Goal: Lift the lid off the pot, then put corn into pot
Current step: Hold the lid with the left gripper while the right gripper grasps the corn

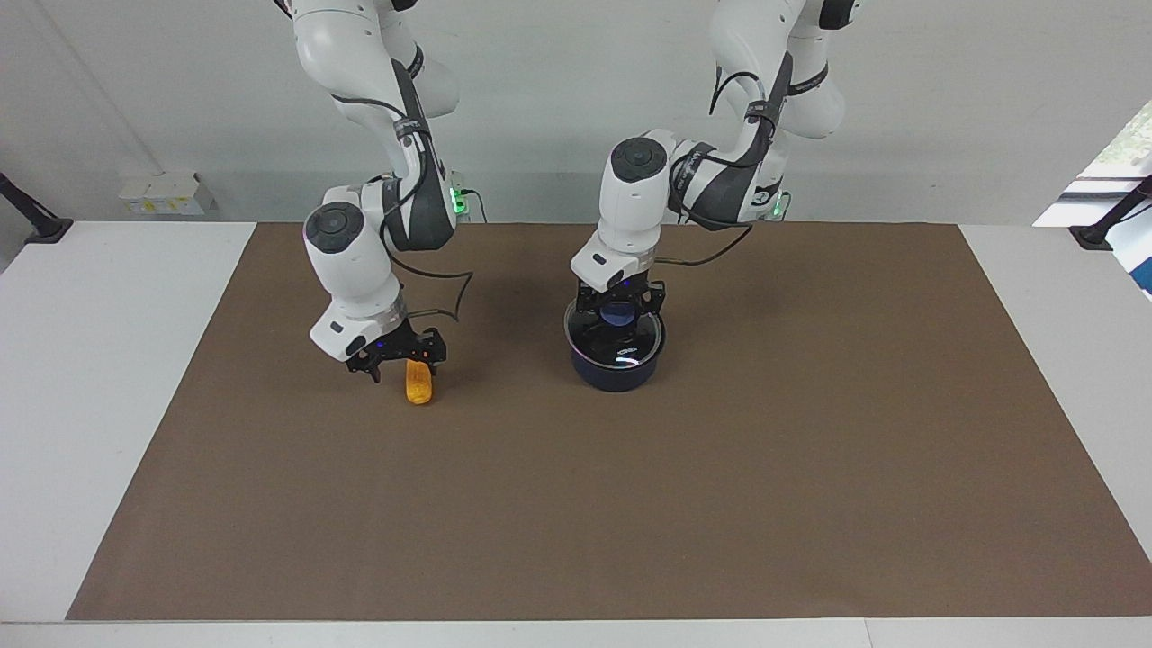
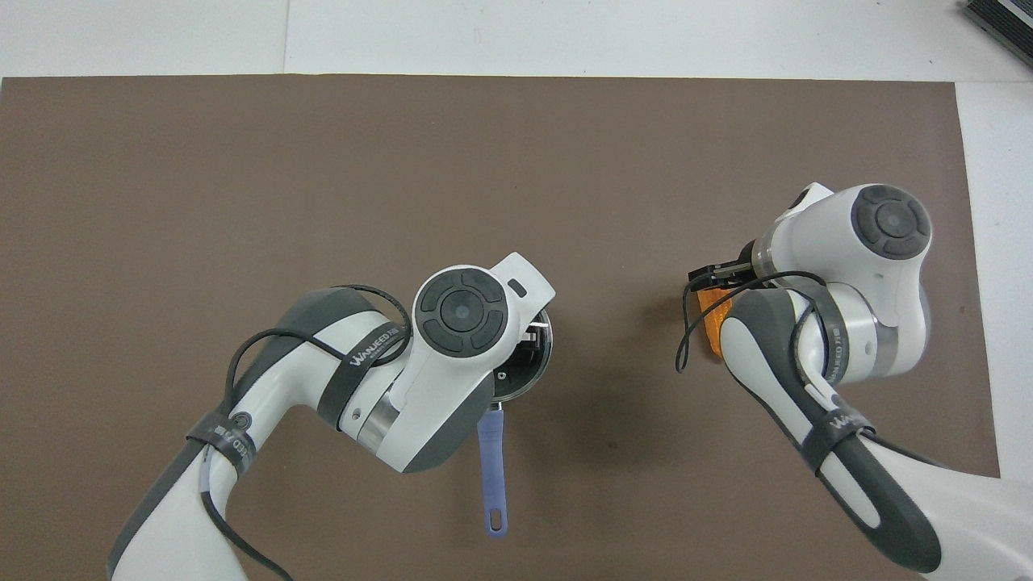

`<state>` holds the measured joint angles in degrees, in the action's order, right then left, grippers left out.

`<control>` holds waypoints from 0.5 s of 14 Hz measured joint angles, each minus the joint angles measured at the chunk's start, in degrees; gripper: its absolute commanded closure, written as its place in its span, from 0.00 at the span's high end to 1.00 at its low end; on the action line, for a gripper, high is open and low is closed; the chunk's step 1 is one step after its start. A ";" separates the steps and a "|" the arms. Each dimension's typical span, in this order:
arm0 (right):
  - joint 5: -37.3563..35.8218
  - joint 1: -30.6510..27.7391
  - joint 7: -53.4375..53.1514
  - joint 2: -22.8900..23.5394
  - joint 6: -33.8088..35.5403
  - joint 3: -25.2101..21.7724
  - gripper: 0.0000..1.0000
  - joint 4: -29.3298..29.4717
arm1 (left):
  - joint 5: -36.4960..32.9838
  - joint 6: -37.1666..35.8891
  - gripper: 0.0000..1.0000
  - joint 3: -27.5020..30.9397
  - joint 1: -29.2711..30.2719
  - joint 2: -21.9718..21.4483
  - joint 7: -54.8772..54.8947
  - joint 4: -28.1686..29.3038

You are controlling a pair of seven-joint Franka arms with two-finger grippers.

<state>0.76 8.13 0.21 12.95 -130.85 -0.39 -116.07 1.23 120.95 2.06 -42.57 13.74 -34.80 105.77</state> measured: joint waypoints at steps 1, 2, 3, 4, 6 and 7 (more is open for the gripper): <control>0.00 0.26 0.00 0.77 -1.02 0.02 1.00 -0.34 | 0.00 0.00 0.00 0.03 0.00 -0.01 -0.27 -0.33; 0.00 0.43 0.00 1.50 -1.95 0.02 1.00 -0.71 | 0.00 -0.01 0.00 0.12 0.01 -0.05 -0.41 -0.73; 0.00 0.50 0.00 1.97 -2.97 0.02 0.92 -1.28 | 0.00 -0.02 0.00 0.30 0.01 -0.13 -0.50 -1.05; 0.00 0.50 0.12 2.16 -3.61 0.00 0.72 -1.84 | 0.00 -0.03 0.00 0.57 0.03 -0.27 -0.57 -1.34; 0.00 0.41 1.92 2.16 -4.01 -0.09 0.45 -2.52 | -0.01 -0.36 0.00 1.35 0.42 -0.88 -0.62 -2.13; 0.00 0.30 2.76 2.15 -4.01 -0.16 0.36 -2.60 | -0.03 -0.87 0.00 1.61 1.02 -1.26 -0.62 -2.64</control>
<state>0.76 8.43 2.97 15.10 -134.86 -0.55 -118.67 1.21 120.08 3.67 -41.55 12.47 -35.42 103.12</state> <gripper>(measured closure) 0.344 0.458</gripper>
